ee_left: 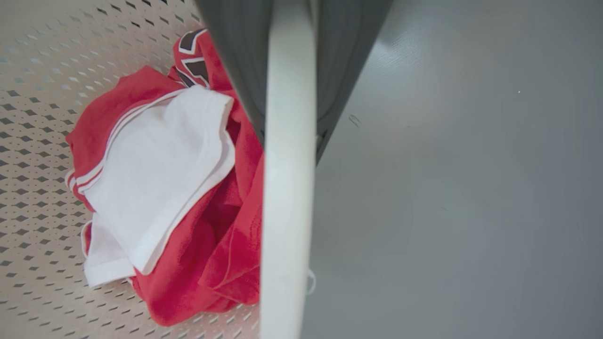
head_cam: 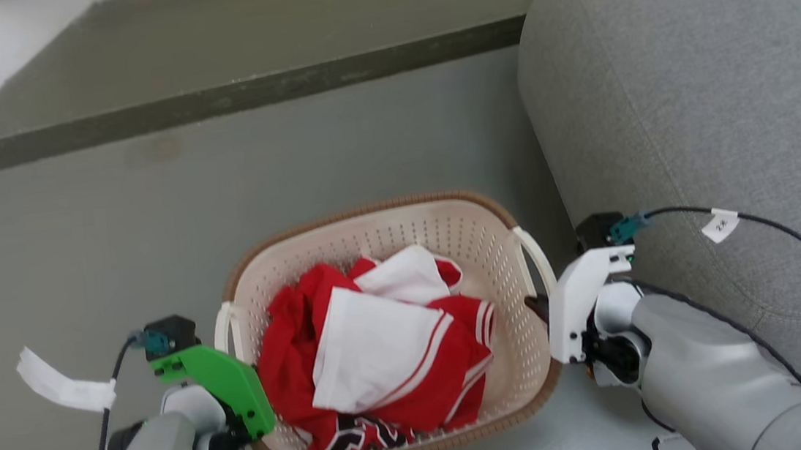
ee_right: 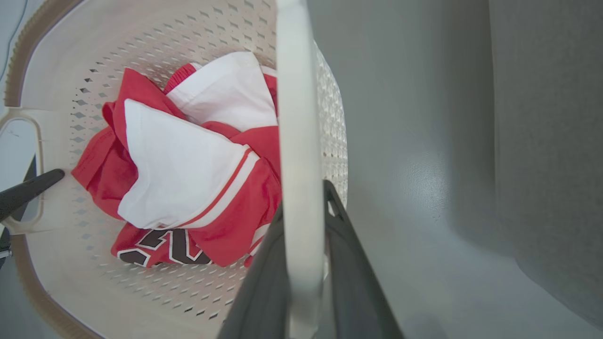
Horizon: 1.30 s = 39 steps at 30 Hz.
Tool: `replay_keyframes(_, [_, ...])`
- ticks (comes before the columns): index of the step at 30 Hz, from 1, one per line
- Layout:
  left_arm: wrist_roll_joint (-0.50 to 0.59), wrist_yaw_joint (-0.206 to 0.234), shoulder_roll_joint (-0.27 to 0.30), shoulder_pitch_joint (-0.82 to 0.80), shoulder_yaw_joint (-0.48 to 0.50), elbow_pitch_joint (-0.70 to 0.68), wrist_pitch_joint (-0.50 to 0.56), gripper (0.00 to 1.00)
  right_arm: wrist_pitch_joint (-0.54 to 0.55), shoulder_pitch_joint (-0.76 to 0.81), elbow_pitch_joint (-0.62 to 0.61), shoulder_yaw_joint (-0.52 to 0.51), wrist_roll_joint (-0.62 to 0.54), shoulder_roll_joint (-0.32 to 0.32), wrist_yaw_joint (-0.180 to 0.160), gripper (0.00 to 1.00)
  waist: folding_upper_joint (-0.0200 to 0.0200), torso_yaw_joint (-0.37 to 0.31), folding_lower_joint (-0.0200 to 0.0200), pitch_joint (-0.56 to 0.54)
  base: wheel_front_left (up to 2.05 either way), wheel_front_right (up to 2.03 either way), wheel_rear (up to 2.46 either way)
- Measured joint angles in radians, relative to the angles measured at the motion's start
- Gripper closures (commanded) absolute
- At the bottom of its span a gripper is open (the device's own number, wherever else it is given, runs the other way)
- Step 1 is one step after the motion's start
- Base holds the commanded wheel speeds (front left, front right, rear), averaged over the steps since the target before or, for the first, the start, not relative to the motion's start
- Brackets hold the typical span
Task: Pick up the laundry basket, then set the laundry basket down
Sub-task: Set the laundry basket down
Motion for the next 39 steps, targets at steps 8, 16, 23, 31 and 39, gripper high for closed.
replay_keyframes(8, [0.022, 0.009, 0.015, -0.085, -0.008, -0.017, -0.009, 1.00, -0.028, -0.078, -0.005, -0.007, -0.007, 0.000, -0.006, 1.00, 0.0000, -0.002, 0.0000, 0.094, 0.00, 0.00, 0.00])
replay_keyframes(16, [0.042, 0.022, 0.023, -0.166, -0.023, -0.035, -0.026, 1.00, -0.070, -0.156, -0.004, -0.014, -0.026, -0.002, -0.016, 1.00, 0.0000, -0.001, 0.0001, 0.195, 0.00, 0.00, 0.00])
replay_keyframes(23, [0.060, 0.029, 0.035, -0.236, -0.024, -0.042, -0.043, 1.00, -0.097, -0.225, -0.012, -0.015, -0.028, -0.003, -0.020, 1.00, 0.0000, 0.002, 0.0001, 0.286, 0.00, 0.00, 0.00])
replay_keyframes(31, [0.073, 0.035, 0.055, -0.314, -0.022, -0.046, -0.053, 1.00, -0.114, -0.299, -0.028, -0.011, -0.036, -0.003, -0.020, 1.00, 0.0000, 0.002, 0.0002, 0.390, 0.00, 0.00, 0.00])
replay_keyframes(39, [0.094, 0.044, 0.066, -0.395, -0.028, -0.059, -0.066, 1.00, -0.141, -0.370, -0.032, -0.016, -0.036, -0.008, -0.020, 1.00, 0.0000, 0.003, 0.0002, 0.482, 0.00, 0.00, 0.00])
